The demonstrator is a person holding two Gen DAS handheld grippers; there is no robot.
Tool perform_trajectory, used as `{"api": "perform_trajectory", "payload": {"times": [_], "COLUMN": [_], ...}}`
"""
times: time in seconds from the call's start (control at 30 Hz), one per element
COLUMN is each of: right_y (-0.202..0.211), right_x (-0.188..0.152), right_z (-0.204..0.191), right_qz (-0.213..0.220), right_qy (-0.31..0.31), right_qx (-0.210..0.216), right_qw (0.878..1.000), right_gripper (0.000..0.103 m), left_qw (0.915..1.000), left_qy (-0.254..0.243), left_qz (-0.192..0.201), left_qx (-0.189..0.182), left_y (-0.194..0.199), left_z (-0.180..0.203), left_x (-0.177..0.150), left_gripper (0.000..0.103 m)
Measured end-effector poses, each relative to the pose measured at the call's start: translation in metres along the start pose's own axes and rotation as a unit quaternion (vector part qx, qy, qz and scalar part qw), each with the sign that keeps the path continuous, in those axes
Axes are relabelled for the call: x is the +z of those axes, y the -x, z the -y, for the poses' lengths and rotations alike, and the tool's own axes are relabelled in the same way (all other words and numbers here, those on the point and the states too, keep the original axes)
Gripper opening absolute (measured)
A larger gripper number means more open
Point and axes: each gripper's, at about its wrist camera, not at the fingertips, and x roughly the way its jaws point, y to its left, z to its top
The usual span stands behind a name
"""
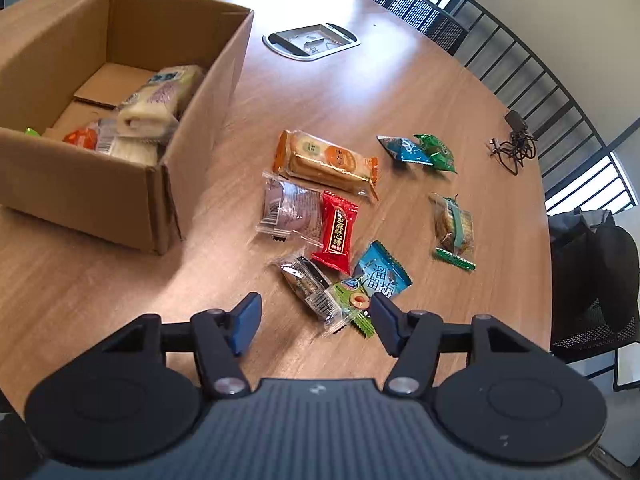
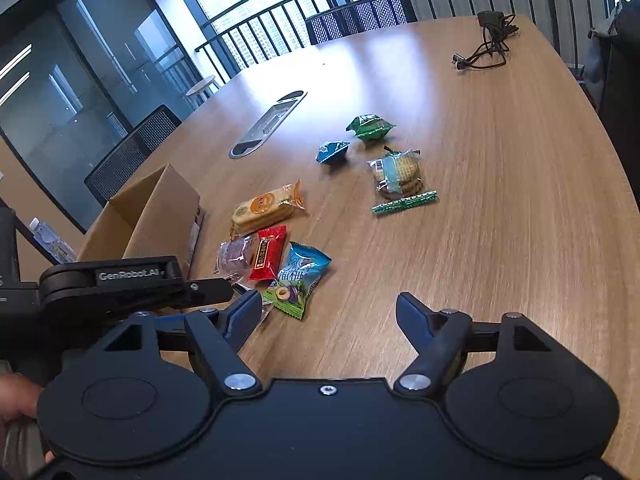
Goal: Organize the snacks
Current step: 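Move the left tool to the clear wrapped snack and close on it, then hold the clear snack in the left tool while the right tool grasps the blue snack bag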
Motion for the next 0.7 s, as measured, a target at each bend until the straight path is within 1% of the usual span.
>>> {"api": "perform_trajectory", "payload": {"times": [0.23, 0.27, 0.3, 0.37, 0.47, 0.53, 0.57, 0.6, 0.63, 0.67, 0.7], "right_y": [-0.010, -0.012, -0.014, -0.016, -0.019, -0.020, -0.021, -0.022, -0.022, -0.024, -0.025], "right_x": [0.002, 0.003, 0.004, 0.005, 0.006, 0.007, 0.007, 0.008, 0.008, 0.008, 0.007], "right_z": [-0.002, -0.002, -0.002, -0.003, -0.004, -0.005, -0.005, -0.006, -0.006, -0.006, -0.006], "right_qz": [-0.016, -0.018, -0.019, -0.020, -0.024, -0.026, -0.027, -0.027, -0.028, -0.029, -0.030], "right_qy": [0.015, 0.016, 0.017, 0.019, 0.025, 0.029, 0.032, 0.034, 0.036, 0.037, 0.037], "right_qx": [-0.007, -0.009, -0.010, -0.013, -0.014, -0.014, -0.014, -0.014, -0.014, -0.014, -0.015], "right_qw": [1.000, 1.000, 1.000, 1.000, 0.999, 0.999, 0.999, 0.999, 0.999, 0.999, 0.999], "right_gripper": [0.073, 0.073, 0.073, 0.073, 0.073, 0.073, 0.073, 0.073, 0.073, 0.073, 0.073], "left_qw": [0.9997, 0.9996, 0.9995, 0.9993, 0.9992, 0.9991, 0.9990, 0.9989, 0.9990, 0.9991, 0.9992], "left_qy": [0.006, 0.008, 0.009, 0.009, -0.009, -0.013, -0.012, -0.010, -0.005, 0.007, 0.013], "left_qz": [-0.008, -0.010, -0.013, -0.021, -0.015, -0.016, -0.016, -0.018, -0.024, -0.030, -0.033], "left_qx": [0.021, 0.025, 0.027, 0.029, 0.035, 0.037, 0.040, 0.041, 0.037, 0.028, 0.021], "left_y": [-0.021, -0.023, -0.025, -0.029, -0.029, -0.029, -0.028, -0.029, -0.029, -0.029, -0.029], "left_z": [-0.001, -0.002, -0.003, -0.005, -0.002, -0.002, -0.003, -0.004, -0.007, -0.011, -0.014], "left_x": [0.003, 0.004, 0.004, 0.003, 0.001, 0.001, 0.001, 0.001, 0.002, 0.002, 0.003], "left_gripper": [0.058, 0.057, 0.053, 0.049, 0.047, 0.045, 0.039, 0.027, 0.021, 0.016, 0.015]}}
